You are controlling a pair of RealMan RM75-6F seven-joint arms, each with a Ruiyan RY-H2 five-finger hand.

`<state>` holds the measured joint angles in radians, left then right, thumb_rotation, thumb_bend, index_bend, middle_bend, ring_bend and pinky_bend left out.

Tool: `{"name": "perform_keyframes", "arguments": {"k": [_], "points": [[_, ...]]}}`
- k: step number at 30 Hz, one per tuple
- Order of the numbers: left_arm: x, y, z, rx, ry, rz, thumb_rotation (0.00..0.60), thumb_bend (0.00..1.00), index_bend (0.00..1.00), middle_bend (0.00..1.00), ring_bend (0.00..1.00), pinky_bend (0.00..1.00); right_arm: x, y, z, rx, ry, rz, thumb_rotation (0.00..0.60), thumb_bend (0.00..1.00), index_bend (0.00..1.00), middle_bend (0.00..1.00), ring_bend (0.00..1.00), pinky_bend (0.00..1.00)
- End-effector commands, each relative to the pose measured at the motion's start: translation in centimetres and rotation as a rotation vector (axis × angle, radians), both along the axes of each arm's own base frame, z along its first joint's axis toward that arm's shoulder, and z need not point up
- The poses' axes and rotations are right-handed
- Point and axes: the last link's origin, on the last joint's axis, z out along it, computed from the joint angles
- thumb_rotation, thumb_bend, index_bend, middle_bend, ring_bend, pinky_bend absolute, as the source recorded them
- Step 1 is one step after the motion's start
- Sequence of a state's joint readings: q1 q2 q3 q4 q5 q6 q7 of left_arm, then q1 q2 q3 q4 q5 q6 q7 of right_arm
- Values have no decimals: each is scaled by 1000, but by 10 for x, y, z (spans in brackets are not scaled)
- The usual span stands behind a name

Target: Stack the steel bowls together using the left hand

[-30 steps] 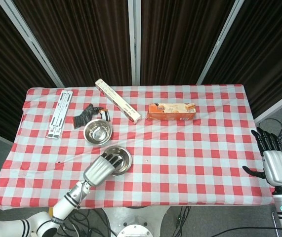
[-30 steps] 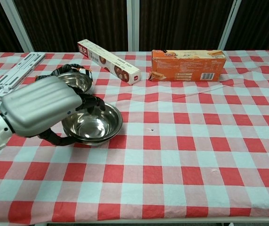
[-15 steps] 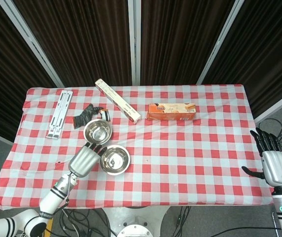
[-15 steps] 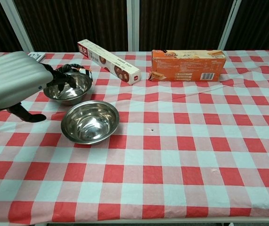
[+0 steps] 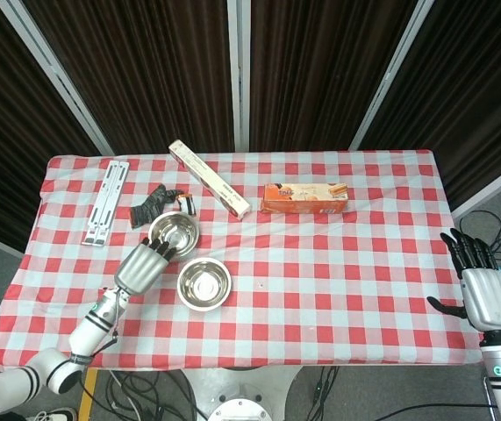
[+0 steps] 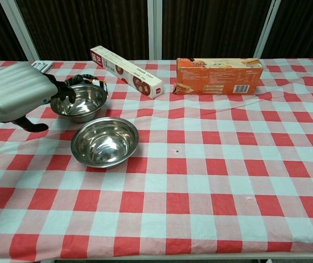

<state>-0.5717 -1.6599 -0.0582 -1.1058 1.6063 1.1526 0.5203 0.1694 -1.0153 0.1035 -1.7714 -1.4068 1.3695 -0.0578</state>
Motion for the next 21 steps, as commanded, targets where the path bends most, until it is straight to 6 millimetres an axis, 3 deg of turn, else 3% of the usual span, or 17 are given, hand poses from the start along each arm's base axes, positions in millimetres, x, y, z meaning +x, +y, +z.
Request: {"name": "perform_keyframes", "arguments": {"k": [1, 12, 21], "points": [[5, 12, -17, -33, -9, -34, 600, 208, 381, 472, 440, 566, -1, -1, 0, -2, 3, -3, 600, 26, 0, 0, 0, 0], [7, 30, -35, -68, 48, -91, 600, 216, 394, 488, 456, 575, -6, -5, 0, 0, 0, -26, 600, 26, 0, 0, 0, 0], [-1, 44, -39, -82, 64, -60, 600, 256, 451, 539, 511, 622, -11, -4, 1, -1, 0, -40, 600, 26, 0, 0, 0, 0]]}}
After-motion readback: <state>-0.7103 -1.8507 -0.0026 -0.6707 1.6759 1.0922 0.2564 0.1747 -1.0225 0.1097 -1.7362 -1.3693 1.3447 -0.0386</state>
